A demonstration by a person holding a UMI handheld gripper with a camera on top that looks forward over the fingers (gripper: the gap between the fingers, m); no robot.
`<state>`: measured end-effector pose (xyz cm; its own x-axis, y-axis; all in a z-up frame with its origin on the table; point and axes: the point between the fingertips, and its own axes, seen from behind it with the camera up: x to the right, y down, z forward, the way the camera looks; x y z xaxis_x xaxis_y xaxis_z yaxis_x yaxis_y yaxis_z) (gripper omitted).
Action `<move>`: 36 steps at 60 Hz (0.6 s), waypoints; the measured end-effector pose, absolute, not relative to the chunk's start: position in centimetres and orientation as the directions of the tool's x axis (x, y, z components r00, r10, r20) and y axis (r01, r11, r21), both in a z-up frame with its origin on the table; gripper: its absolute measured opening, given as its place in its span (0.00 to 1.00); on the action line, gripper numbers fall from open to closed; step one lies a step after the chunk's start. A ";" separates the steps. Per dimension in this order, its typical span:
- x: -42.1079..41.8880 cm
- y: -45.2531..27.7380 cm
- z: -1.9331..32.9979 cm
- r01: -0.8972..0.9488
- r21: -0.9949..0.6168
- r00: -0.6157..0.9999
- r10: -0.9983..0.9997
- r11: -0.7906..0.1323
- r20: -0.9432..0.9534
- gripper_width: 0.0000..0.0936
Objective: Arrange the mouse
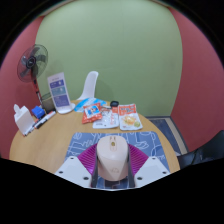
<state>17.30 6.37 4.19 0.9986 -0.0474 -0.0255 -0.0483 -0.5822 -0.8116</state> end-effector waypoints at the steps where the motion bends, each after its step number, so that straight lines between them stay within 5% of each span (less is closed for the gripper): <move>1: 17.6 6.3 3.5 -0.046 -0.806 0.999 -0.048 -0.590 -0.022 0.45; 10: 18.7 4.8 -0.3 -0.078 -0.745 0.997 -0.065 -0.663 -0.047 0.57; 16: 19.0 4.5 1.0 -0.036 -0.764 0.999 -0.044 -0.644 -0.010 0.91; 36: 18.0 -2.7 9.9 0.020 -0.818 0.995 -0.066 -0.574 0.070 0.90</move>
<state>17.99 -2.72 9.93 0.9953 -0.0660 0.0704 0.0198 -0.5744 -0.8184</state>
